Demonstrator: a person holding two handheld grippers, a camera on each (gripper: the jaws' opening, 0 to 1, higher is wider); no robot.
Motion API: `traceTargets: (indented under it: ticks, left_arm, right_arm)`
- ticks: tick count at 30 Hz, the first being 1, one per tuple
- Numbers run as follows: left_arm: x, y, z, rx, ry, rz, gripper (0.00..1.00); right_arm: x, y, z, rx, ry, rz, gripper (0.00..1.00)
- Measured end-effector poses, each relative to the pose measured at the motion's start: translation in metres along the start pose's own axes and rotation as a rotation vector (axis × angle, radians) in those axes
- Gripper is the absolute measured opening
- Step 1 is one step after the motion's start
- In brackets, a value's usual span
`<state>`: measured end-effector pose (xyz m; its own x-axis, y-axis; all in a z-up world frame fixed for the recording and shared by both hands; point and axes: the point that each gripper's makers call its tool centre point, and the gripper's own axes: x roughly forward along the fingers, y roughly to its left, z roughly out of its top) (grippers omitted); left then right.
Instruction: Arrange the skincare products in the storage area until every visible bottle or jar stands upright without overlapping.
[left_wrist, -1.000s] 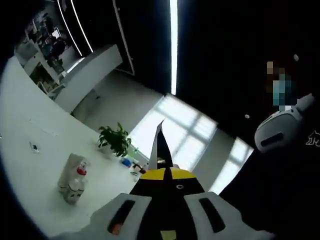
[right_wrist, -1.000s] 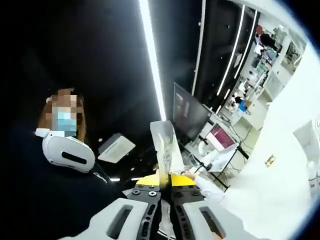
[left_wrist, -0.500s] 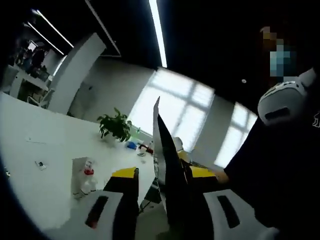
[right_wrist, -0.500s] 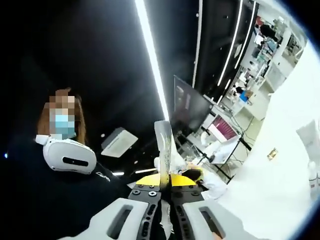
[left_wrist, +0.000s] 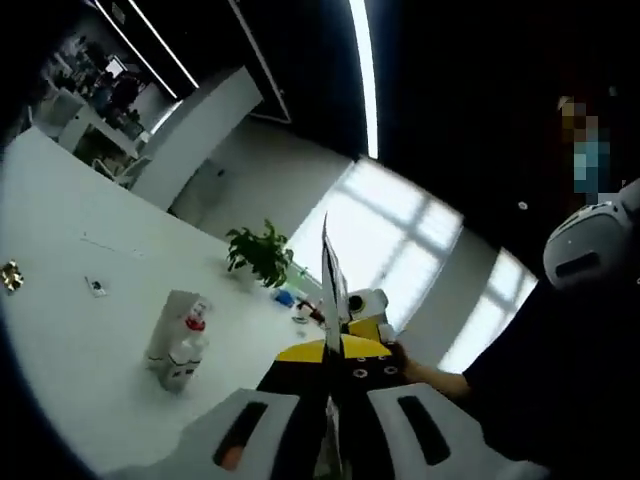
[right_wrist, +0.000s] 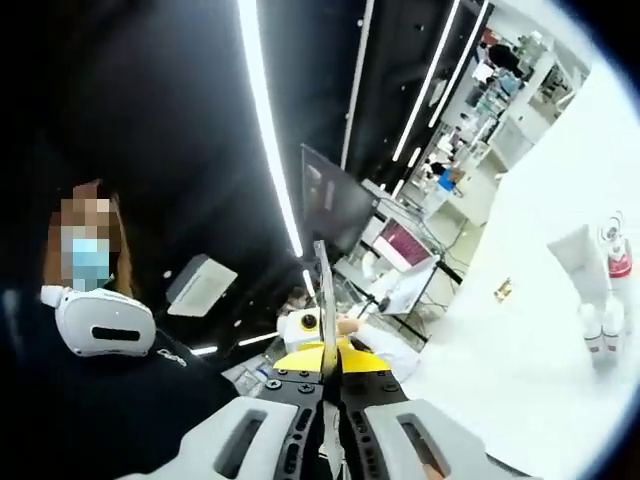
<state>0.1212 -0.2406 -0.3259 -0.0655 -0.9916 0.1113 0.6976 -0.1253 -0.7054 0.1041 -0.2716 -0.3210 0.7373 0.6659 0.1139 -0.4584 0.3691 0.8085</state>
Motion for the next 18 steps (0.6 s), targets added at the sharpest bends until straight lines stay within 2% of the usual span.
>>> traceTargets:
  ticks: [1,4,5,7,10,12,14,18]
  left_arm:
    - [-0.001,0.003,0.000,-0.029,-0.031,0.004,0.02]
    - [-0.003,0.001,0.003,-0.119,-0.110,-0.020,0.02]
    - [-0.004,0.000,0.006,-0.157,-0.158,-0.031,0.02]
    - [-0.006,0.005,0.004,-0.175,-0.178,-0.014,0.01]
    - [-0.006,0.008,0.006,-0.201,-0.223,-0.004,0.01]
    - [-0.006,0.007,0.009,-0.245,-0.260,-0.018,0.01]
    - [-0.007,0.010,0.012,-0.253,-0.293,-0.011,0.01]
    - [-0.007,0.016,0.014,-0.257,-0.311,0.007,0.01]
  right_arm:
    - [0.002,-0.004,0.003,0.032,-0.026,-0.014,0.00]
    - [0.005,-0.004,0.010,0.045,-0.095,0.015,0.00]
    - [0.006,-0.006,0.010,0.060,-0.104,0.012,0.00]
    - [0.009,-0.003,0.007,0.053,-0.114,0.036,0.02]
    - [0.013,-0.009,-0.003,0.037,-0.091,0.004,0.07]
    - [0.015,-0.010,-0.010,0.053,-0.078,0.003,0.09]
    - [0.017,-0.009,-0.015,0.068,-0.076,0.016,0.09]
    - [0.019,-0.008,-0.025,0.078,-0.043,0.013,0.01]
